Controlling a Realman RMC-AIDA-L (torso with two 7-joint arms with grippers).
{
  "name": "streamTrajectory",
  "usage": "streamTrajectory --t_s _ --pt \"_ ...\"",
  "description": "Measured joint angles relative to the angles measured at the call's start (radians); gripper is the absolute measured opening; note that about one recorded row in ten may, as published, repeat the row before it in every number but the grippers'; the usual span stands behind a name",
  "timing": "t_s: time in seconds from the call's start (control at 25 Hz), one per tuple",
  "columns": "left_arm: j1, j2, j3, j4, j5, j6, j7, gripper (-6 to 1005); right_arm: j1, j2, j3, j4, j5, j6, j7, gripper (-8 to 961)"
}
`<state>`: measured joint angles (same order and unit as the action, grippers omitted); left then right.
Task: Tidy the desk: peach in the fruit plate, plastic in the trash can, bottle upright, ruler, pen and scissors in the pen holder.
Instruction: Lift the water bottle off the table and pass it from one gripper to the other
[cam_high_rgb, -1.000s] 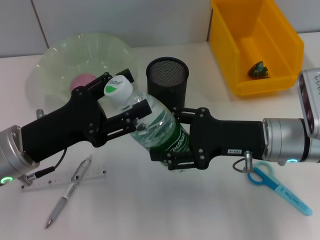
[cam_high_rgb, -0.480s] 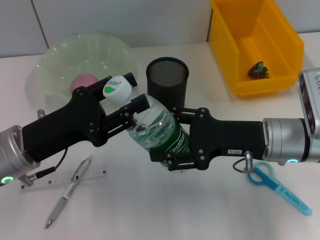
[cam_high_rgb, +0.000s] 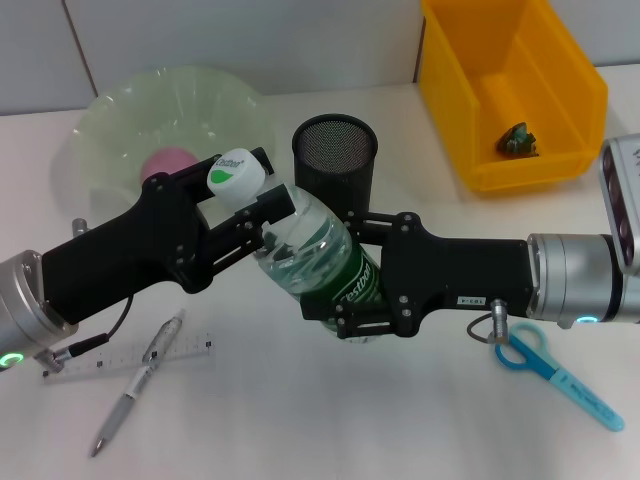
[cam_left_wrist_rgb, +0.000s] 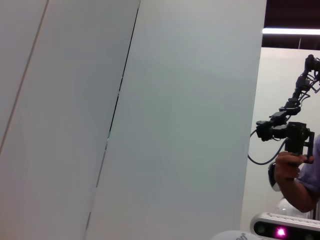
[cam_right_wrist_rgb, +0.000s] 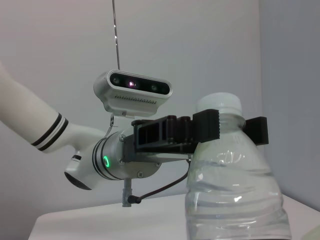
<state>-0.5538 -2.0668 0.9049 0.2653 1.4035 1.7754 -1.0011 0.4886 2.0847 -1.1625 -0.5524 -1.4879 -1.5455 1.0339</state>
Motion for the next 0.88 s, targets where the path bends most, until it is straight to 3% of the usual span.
streamTrajectory --t_s 0.88 --pt "0.003 0.002 -0.001 0.007 0.0 0.003 0.006 452 -0.006 0.001 0.002 0.024 0.01 -0.001 -0.05 768"
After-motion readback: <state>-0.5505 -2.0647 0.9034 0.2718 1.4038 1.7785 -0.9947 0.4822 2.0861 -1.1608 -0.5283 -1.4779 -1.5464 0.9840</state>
